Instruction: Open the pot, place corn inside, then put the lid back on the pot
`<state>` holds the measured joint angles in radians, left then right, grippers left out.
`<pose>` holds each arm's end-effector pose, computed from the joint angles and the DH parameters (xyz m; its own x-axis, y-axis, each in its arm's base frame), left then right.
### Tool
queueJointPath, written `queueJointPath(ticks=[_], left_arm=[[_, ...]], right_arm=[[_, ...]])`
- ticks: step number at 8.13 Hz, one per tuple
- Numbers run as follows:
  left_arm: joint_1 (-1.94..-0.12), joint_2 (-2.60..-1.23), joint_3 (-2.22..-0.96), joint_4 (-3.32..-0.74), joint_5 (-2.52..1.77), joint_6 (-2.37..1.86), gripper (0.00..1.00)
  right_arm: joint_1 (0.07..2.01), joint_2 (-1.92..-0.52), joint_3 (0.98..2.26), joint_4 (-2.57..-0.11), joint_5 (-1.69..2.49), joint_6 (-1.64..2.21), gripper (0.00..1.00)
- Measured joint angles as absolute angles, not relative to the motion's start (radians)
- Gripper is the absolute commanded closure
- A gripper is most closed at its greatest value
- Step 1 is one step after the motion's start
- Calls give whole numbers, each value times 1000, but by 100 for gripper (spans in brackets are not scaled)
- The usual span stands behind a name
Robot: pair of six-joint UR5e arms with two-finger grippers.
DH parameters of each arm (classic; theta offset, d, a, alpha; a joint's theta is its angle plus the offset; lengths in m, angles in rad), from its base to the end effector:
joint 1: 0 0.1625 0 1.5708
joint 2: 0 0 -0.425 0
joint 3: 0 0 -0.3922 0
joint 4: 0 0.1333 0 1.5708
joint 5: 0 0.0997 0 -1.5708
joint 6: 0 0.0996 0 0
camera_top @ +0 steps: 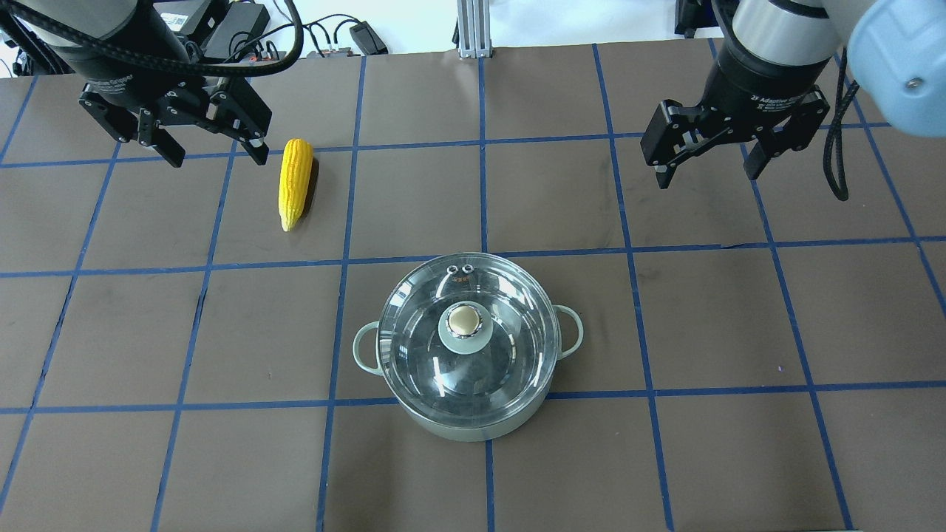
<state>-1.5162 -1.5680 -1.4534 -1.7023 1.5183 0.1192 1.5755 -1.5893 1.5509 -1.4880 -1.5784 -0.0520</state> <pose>-0.1118 -0.4936 0.5339 -0.9965 0.0640 0.0534 0.0644 0.9979 0.0050 0.1348 -0.4786 0.4986 -0.9984 -0.0570 0.0053 -0.0567 0.9974 0.0447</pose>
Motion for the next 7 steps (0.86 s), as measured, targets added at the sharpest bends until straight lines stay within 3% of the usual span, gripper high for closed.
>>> queueJointPath(ticks=[3, 7], left_arm=[[-1486, -1755, -1420, -1633, 1528, 136, 0], [-1406, -2049, -1340, -1378, 1601, 195, 0]], right_arm=[[1611, -1585, 1555, -1487, -1571, 10, 0], [1929, -1479, 1568, -1579, -1566, 429, 0]])
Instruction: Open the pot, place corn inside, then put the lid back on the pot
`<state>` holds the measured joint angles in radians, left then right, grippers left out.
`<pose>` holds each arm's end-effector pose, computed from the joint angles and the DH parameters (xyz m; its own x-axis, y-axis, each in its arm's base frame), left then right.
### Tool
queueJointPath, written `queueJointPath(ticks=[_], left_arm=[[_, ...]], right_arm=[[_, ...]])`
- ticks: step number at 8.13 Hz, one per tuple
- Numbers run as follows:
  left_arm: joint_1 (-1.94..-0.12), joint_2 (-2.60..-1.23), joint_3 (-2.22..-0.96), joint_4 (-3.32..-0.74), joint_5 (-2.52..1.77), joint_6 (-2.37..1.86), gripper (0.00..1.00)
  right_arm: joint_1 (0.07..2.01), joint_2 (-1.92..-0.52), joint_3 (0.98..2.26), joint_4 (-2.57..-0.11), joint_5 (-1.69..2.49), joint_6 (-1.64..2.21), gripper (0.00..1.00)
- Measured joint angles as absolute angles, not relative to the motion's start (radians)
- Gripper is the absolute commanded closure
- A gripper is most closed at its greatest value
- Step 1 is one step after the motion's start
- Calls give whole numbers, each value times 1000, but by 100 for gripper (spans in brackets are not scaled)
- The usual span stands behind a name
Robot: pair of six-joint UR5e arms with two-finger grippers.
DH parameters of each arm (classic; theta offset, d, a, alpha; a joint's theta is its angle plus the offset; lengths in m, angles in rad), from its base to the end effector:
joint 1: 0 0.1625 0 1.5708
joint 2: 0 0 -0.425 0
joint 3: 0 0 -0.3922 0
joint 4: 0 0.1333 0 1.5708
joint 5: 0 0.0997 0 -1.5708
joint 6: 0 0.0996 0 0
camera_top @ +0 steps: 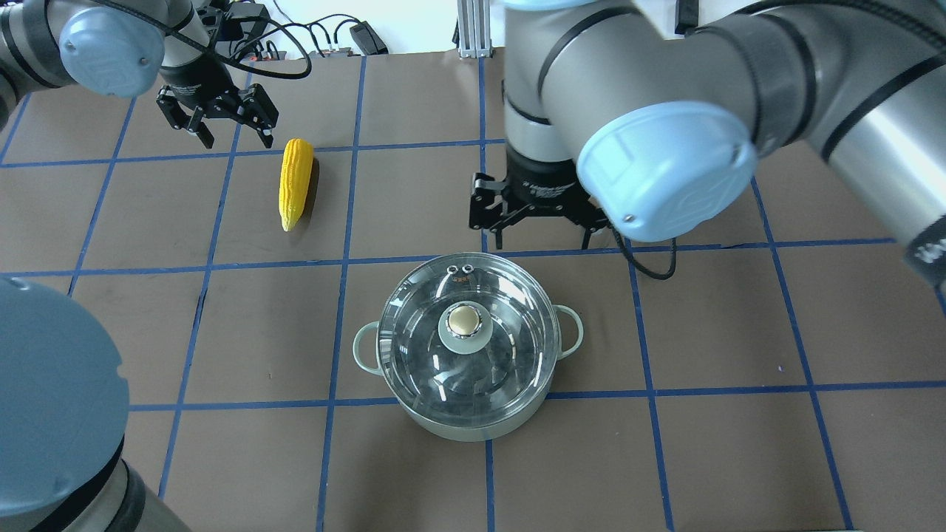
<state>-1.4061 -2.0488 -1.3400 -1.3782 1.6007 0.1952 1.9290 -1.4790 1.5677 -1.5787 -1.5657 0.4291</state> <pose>-0.0187 -0.6822 0.3390 -0.9993 0.0319 -0.0187 0.0307 0.9978 0.0593 0.3080 -0.4410 0.4436 -0.9971 0.0699 0.0290 0.0719 0.9945 0.0755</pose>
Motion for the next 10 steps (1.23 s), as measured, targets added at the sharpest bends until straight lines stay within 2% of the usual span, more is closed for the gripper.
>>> queueJointPath(ticks=[4, 6, 7, 8, 10], left_arm=[[-1399, -2207, -1359, -1169, 1554, 197, 0], [-1411, -2249, -1429, -1029, 1528, 205, 0], [-1417, -2259, -1470, -967, 1502, 205, 17], [-1420, -2267, -1496, -931, 1487, 210, 29], [-1422, -2274, -1512, -909, 1480, 242, 56]], right_arm=[[2083, -1390, 1667, -1739, -1503, 627, 2], [2091, -1385, 1694, -1760, -1505, 639, 14], [2092, -1384, 1698, -1762, -1499, 641, 34], [2092, -1381, 1700, -1763, -1494, 642, 56], [2092, -1378, 1700, -1763, -1491, 643, 73]])
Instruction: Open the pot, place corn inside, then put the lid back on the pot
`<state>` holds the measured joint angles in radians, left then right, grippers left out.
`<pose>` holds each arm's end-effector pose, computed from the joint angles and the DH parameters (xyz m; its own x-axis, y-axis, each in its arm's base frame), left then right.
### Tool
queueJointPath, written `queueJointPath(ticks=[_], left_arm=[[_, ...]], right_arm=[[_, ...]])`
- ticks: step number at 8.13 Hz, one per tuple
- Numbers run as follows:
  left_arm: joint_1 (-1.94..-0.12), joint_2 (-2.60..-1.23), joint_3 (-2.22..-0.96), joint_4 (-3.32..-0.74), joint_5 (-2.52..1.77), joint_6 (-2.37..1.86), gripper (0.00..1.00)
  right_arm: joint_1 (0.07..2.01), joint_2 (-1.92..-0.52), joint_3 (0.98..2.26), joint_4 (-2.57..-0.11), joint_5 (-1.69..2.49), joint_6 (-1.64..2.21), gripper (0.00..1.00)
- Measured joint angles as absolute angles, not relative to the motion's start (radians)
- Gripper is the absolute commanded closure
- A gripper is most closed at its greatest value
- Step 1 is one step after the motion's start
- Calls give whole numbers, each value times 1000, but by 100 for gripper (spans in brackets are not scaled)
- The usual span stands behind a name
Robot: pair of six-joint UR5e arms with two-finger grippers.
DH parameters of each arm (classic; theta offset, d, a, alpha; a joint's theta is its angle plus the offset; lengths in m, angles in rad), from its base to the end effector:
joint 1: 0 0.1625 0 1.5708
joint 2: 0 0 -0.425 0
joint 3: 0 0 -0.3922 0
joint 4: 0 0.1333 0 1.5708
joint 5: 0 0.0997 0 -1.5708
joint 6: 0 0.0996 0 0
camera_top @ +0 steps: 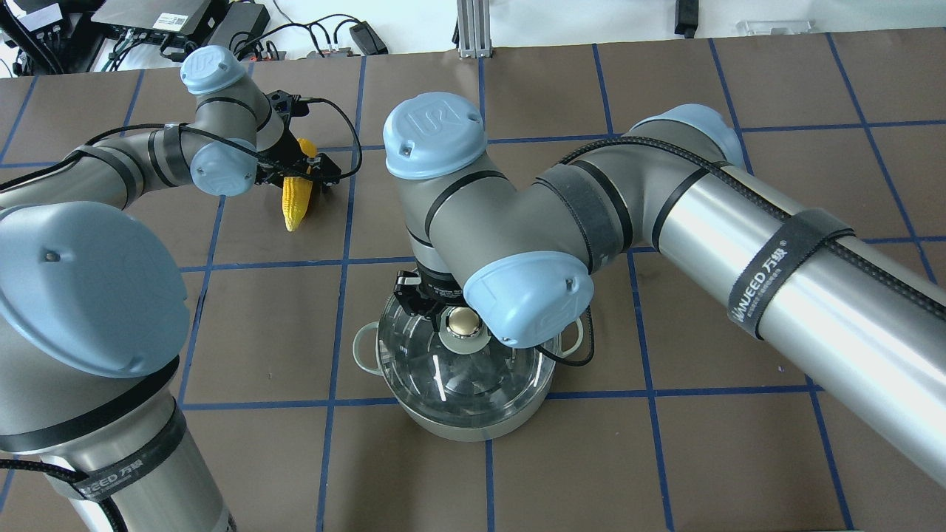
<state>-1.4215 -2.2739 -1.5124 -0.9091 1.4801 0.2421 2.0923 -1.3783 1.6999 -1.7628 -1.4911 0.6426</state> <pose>-0.0382 -0.7031 0.1535 -0.9920 0.0947 0.0838 0.0918 0.9950 -0.0382 0.3912 -0.3974 0.3443 -0.9921 0.1249 0.0143 0.1256 0.9806 0.1508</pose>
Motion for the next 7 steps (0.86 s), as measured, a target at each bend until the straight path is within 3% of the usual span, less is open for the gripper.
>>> queueJointPath(ticks=[3, 7], left_arm=[[-1422, -2258, -1507, -931, 1486, 256, 79], [-1426, -2196, -1486, -1113, 1551, 259, 84]], right_arm=[[2091, -1378, 1698, -1762, -1495, 646, 75], [2091, -1419, 1680, -1749, -1507, 660, 75]])
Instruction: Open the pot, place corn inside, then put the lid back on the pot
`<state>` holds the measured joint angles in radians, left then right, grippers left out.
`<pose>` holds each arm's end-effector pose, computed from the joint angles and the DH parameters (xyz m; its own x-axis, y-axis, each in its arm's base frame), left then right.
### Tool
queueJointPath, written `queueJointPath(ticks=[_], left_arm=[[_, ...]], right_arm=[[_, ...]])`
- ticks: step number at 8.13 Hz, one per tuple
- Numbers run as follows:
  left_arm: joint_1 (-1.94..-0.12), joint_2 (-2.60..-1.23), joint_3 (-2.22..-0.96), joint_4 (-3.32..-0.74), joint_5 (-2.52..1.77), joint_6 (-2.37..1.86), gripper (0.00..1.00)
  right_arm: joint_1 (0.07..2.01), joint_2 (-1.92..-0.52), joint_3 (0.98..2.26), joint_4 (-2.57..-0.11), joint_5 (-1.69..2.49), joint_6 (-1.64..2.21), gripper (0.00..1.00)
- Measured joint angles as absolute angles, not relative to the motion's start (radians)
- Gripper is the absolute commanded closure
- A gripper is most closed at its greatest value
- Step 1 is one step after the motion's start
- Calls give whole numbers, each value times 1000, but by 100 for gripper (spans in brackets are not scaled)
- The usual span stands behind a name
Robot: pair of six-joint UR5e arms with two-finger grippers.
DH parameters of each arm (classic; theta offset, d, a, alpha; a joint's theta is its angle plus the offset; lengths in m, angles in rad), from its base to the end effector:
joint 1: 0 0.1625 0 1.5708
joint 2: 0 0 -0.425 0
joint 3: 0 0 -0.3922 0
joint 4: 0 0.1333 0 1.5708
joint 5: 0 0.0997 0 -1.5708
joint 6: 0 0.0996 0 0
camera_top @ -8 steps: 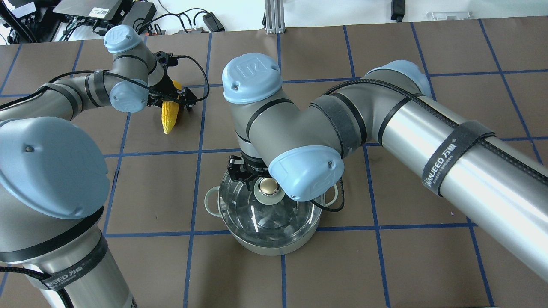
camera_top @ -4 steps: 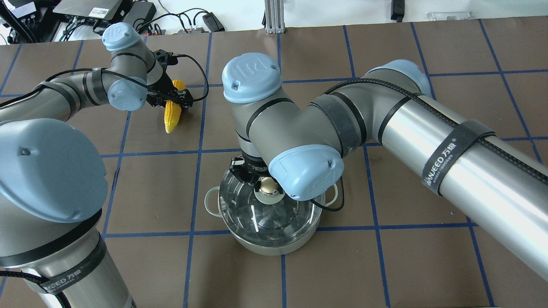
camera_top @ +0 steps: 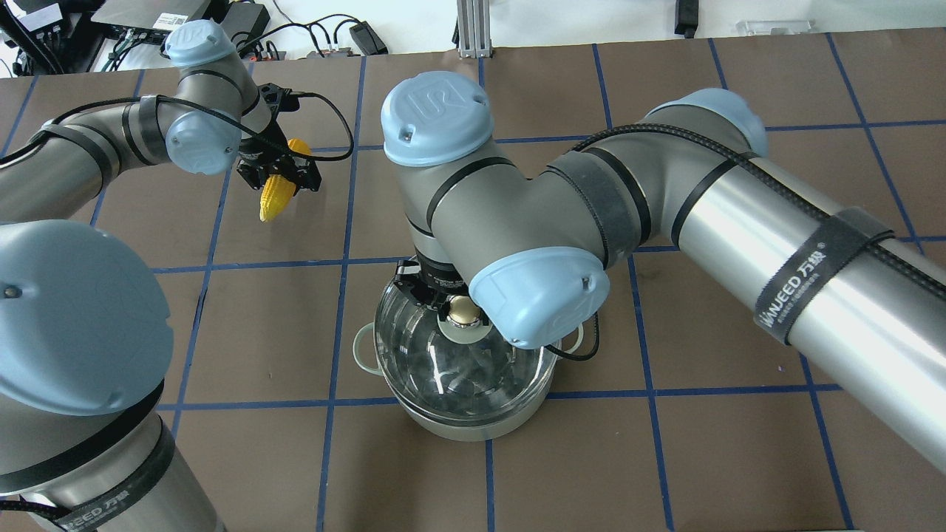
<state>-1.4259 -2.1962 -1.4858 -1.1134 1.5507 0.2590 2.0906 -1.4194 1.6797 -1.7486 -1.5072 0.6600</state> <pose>-0.0362 -0.6887 0.1978 -0.9929 0.1114 0.0406 0.1142 0.9906 0.0750 0.3866 -0.3943 0.3744 -0.9898 0.1423 0.0005 0.1416 0.9845 0.1039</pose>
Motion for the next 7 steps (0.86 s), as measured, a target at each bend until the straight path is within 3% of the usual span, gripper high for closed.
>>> queueJointPath(ticks=[4, 7], left_arm=[[-1452, -2126, -1445, -1244, 1559, 220, 88], [-1537, -1949, -1462, -1346, 1558, 79, 91]], right_arm=[[2071, -1486, 1659, -1686, -1523, 643, 75], [1978, -1506, 1644, -1652, -1529, 551, 75]])
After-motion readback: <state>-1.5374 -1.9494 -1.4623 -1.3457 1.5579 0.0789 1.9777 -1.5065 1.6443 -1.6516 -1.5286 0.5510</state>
